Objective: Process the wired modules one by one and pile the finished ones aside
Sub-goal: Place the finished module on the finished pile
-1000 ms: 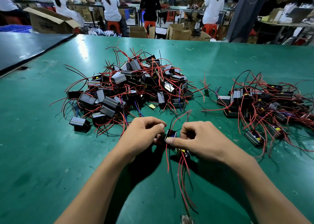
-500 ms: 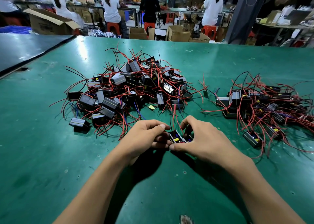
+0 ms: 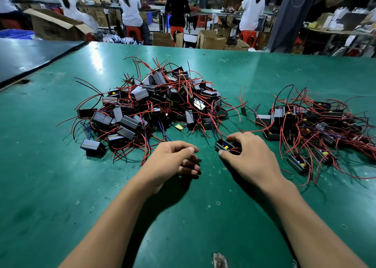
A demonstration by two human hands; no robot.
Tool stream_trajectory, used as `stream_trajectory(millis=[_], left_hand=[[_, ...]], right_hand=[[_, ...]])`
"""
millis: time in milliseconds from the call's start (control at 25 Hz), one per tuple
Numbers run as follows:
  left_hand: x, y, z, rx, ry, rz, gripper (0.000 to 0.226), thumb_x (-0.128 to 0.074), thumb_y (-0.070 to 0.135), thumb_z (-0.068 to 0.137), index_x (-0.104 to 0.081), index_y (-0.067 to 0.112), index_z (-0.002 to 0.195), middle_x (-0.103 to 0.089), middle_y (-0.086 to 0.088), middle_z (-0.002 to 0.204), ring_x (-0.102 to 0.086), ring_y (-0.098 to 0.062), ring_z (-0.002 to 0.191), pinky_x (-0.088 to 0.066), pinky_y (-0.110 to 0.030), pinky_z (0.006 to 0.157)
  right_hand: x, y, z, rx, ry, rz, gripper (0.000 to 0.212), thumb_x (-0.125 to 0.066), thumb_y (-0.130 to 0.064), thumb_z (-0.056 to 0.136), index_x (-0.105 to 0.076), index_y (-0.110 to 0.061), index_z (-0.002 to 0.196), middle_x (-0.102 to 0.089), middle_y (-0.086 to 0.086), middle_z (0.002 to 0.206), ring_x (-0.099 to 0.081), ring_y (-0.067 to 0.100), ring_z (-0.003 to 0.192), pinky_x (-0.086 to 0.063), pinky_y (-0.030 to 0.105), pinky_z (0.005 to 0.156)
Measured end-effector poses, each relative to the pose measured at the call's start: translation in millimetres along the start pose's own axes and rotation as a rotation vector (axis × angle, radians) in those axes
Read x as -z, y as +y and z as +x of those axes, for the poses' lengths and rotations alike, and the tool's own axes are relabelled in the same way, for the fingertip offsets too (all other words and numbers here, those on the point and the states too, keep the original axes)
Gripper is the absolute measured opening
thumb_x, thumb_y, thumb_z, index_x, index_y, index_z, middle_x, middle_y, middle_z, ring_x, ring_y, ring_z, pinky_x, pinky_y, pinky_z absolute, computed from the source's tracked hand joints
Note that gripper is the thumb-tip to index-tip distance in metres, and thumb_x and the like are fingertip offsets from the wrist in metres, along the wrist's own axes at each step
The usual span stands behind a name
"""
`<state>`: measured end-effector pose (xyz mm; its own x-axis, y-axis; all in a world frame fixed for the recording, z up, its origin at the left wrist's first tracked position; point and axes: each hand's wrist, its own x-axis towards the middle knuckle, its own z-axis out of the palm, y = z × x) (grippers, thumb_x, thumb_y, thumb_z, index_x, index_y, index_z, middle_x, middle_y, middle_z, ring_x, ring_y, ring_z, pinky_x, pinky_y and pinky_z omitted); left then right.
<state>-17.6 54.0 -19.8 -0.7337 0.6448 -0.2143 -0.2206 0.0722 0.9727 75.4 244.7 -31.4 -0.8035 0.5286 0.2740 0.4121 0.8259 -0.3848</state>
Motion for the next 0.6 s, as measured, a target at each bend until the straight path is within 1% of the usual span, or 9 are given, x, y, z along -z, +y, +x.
stream_trajectory(millis=[80, 160, 240, 320, 360, 440, 520, 600], left_hand=[[1.8, 0.3, 1.3, -0.002, 0.017, -0.010, 0.017, -0.053, 0.008, 0.100, -0.065, -0.003, 0.103, -0.068, -0.013, 0.075, -0.068, -0.024, 0.063, -0.061, -0.032, 0.061], [2.7, 0.3, 1.1, -0.004, 0.024, -0.021, 0.016, -0.054, 0.008, 0.099, -0.066, -0.002, 0.103, -0.068, -0.013, 0.074, -0.068, -0.024, 0.063, -0.062, -0.033, 0.061], [2.9, -0.8, 1.1, -0.002, 0.023, -0.031, 0.016, -0.054, 0.008, 0.099, -0.066, -0.002, 0.102, -0.068, -0.013, 0.073, -0.068, -0.024, 0.062, -0.061, -0.032, 0.058], [3.6, -1.7, 1.0, 0.009, 0.022, -0.042, 0.016, -0.053, 0.007, 0.099, -0.067, -0.001, 0.101, -0.068, -0.013, 0.071, -0.068, -0.024, 0.060, -0.059, -0.030, 0.055], [3.2, -1.6, 1.1, 0.014, 0.018, -0.042, 0.016, -0.053, 0.006, 0.099, -0.067, -0.001, 0.101, -0.069, -0.014, 0.071, -0.068, -0.024, 0.060, -0.058, -0.030, 0.054], [4.0, -2.2, 1.4, 0.014, 0.014, -0.034, 0.016, -0.053, 0.006, 0.099, -0.067, -0.001, 0.101, -0.069, -0.013, 0.071, -0.068, -0.024, 0.061, -0.058, -0.029, 0.055], [5.2, -2.5, 1.2, 0.009, 0.007, -0.020, 0.015, -0.054, 0.007, 0.099, -0.068, 0.000, 0.101, -0.070, -0.012, 0.071, -0.068, -0.025, 0.063, -0.059, -0.030, 0.059], [5.4, -2.5, 0.8, 0.009, -0.001, -0.020, 0.015, -0.055, 0.008, 0.098, -0.068, 0.001, 0.101, -0.071, -0.012, 0.071, -0.068, -0.026, 0.065, -0.061, -0.031, 0.063]], right_hand=[[0.1, -0.5, 2.8, -0.004, 0.160, 0.140, 0.043, -0.073, -0.050, 0.081, -0.066, -0.028, 0.117, -0.065, -0.005, 0.113, -0.056, 0.019, 0.110, -0.044, 0.031, 0.087], [4.6, -1.0, 6.2, -0.008, 0.350, 0.287, 0.041, -0.076, -0.044, 0.082, -0.068, -0.021, 0.115, -0.067, -0.002, 0.111, -0.057, 0.019, 0.107, -0.043, 0.028, 0.090], [13.5, -1.3, 12.1, -0.002, 0.507, 0.336, 0.039, -0.076, -0.040, 0.083, -0.069, -0.016, 0.112, -0.067, 0.002, 0.109, -0.057, 0.021, 0.105, -0.038, 0.022, 0.089], [25.1, 1.1, 23.2, 0.004, 0.616, 0.327, 0.037, -0.075, -0.038, 0.084, -0.068, -0.013, 0.111, -0.067, 0.005, 0.108, -0.056, 0.023, 0.102, -0.034, 0.020, 0.086], [32.9, 4.7, 30.7, -0.006, 0.644, 0.306, 0.038, -0.074, -0.038, 0.085, -0.067, -0.012, 0.111, -0.067, 0.006, 0.109, -0.055, 0.025, 0.102, -0.035, 0.022, 0.085], [47.5, 15.0, 49.3, -0.065, 0.627, 0.224, 0.043, -0.072, -0.040, 0.086, -0.067, -0.010, 0.116, -0.066, 0.010, 0.114, -0.055, 0.030, 0.107, -0.039, 0.030, 0.089], [56.1, 32.0, 63.5, -0.191, 0.545, 0.075, 0.047, -0.071, -0.041, 0.086, -0.065, -0.013, 0.124, -0.064, 0.014, 0.122, -0.052, 0.034, 0.116, -0.042, 0.039, 0.096], [57.7, 51.1, 68.4, -0.319, 0.463, -0.018, 0.051, -0.070, -0.041, 0.088, -0.062, -0.014, 0.131, -0.059, 0.018, 0.129, -0.050, 0.038, 0.122, -0.042, 0.044, 0.099]])
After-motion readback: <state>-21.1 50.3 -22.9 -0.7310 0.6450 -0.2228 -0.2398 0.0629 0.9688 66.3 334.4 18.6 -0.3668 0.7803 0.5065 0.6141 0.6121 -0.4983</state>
